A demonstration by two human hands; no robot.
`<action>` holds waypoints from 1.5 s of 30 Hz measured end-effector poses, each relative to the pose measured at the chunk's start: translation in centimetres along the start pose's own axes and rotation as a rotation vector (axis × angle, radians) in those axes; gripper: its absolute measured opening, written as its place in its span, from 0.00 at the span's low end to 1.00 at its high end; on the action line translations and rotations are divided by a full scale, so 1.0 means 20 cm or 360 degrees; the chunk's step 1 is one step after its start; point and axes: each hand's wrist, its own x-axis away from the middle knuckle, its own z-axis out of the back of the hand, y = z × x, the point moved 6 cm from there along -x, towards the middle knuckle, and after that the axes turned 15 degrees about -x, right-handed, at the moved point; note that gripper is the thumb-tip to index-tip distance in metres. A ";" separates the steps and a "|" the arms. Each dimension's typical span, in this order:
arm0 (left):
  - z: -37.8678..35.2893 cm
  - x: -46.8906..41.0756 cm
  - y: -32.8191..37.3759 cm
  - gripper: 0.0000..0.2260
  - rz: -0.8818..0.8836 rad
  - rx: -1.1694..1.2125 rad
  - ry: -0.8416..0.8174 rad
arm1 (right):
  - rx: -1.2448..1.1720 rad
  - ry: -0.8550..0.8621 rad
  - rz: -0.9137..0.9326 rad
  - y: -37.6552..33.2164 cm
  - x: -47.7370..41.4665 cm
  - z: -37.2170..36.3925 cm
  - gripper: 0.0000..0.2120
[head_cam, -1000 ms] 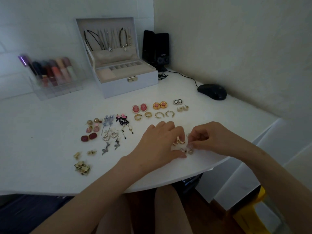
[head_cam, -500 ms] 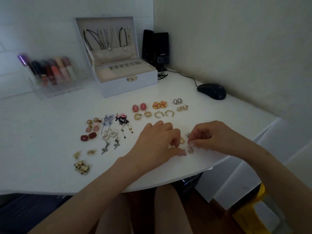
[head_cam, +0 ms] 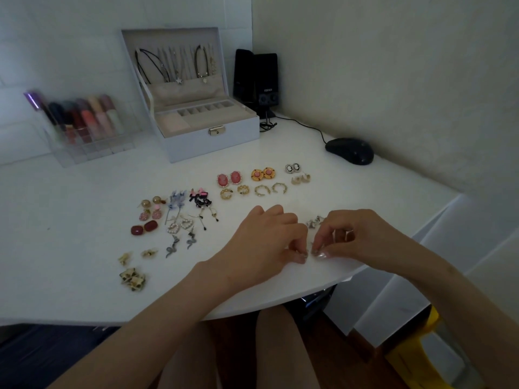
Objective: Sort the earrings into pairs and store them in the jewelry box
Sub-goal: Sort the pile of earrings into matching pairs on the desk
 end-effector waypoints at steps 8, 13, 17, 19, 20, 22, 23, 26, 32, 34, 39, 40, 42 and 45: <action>0.02 0.02 -0.03 0.10 0.0136 0.0005 0.0032 | -0.0027 0.0019 0.0030 -0.01 0.00 0.01 0.09; 0.09 0.15 -0.13 0.10 0.0226 0.0008 0.0127 | 0.0010 0.0087 0.0039 -0.06 -0.02 0.01 0.09; 0.13 0.31 -0.21 0.11 0.0335 -0.0002 0.0116 | -0.0030 0.0062 0.0116 -0.17 -0.06 -0.10 0.04; 0.14 0.40 -0.26 0.12 0.0400 0.0008 0.0114 | -0.0065 -0.0008 0.0163 -0.23 -0.08 -0.19 0.02; 0.14 0.44 -0.28 0.12 0.0432 0.0012 0.0117 | -0.0052 -0.0049 0.0191 -0.26 -0.09 -0.24 0.02; 0.15 0.52 -0.34 0.12 0.0494 -0.0002 0.0128 | -0.0004 -0.0119 0.0244 -0.31 -0.13 -0.34 0.01; 0.15 0.56 -0.37 0.12 0.0523 -0.0017 0.0141 | 0.0028 -0.0148 0.0265 -0.33 -0.15 -0.39 0.02; 0.20 0.66 -0.46 0.08 0.0598 -0.0059 0.0206 | 0.0117 -0.0199 0.0321 -0.39 -0.21 -0.53 0.02; 0.23 0.88 -0.67 0.05 0.0741 -0.0072 0.0167 | 0.0216 -0.0349 0.0455 -0.50 -0.29 -0.84 0.05; 0.23 0.92 -0.70 0.07 0.0719 -0.0076 0.0103 | 0.0258 -0.0384 0.0522 -0.52 -0.30 -0.92 0.08; 0.21 0.98 -0.70 0.07 0.0689 0.0110 -0.0004 | 0.0257 -0.0405 0.0631 -0.55 -0.32 -1.02 0.13; 0.20 0.99 -0.70 0.08 0.0740 0.0187 0.0017 | 0.0253 -0.0406 0.0641 -0.55 -0.32 -1.03 0.12; 0.18 1.00 -0.70 0.11 0.0799 0.0262 0.0065 | 0.0228 -0.0406 0.0646 -0.54 -0.32 -1.04 0.11; 0.17 0.99 -0.68 0.12 0.0770 0.0218 0.0095 | 0.0207 -0.0402 0.0642 -0.54 -0.33 -1.03 0.09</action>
